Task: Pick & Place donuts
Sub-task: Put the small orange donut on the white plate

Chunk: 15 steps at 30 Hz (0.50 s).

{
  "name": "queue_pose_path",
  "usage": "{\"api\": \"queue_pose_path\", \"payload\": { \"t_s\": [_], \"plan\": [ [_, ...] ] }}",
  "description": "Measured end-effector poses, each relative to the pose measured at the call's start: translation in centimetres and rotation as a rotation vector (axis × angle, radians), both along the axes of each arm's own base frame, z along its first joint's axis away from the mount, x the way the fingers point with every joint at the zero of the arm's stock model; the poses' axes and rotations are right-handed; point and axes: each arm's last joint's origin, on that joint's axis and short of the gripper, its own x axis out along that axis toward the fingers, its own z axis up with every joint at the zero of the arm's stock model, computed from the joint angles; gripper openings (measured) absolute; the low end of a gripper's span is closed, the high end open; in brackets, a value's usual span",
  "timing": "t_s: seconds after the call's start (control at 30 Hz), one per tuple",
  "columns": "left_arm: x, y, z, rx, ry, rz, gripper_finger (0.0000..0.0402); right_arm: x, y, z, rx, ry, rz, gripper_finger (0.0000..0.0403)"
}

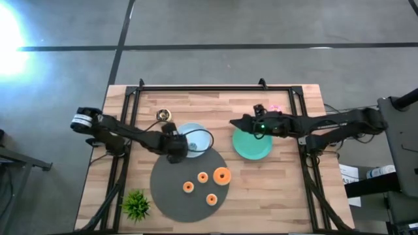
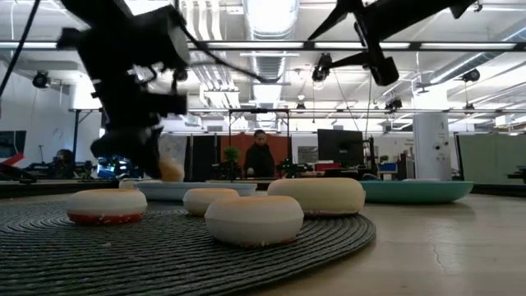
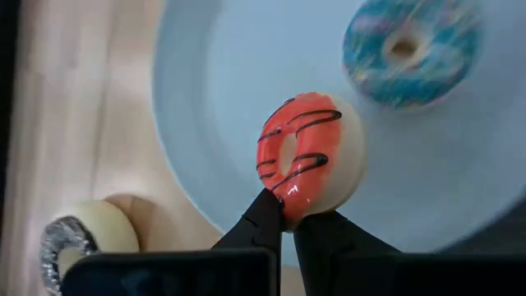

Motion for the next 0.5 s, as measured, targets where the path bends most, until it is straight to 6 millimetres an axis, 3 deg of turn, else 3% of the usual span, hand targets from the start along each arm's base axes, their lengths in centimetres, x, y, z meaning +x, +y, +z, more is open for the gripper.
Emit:
{"api": "queue_pose_path", "payload": {
  "t_s": [0.23, 0.4, 0.5],
  "plan": [
    [1.0, 1.1, -1.8, -0.034, 0.123, 0.006, 0.0001, -0.2, 0.0, 0.2, -0.008, -0.001, 0.003, 0.0237],
    [1.1, 0.9, -0.7, -0.09, 0.137, 0.0, 0.0003, -0.2, 0.0, 0.0, -0.011, 0.011, 0.007, 0.0235],
    [1.0, 0.8, 0.2, -0.119, 0.124, 0.004, 0.0025, -0.2, 0.0, 0.0, -0.02, 0.015, 0.011, 0.0236]
  ]
}}
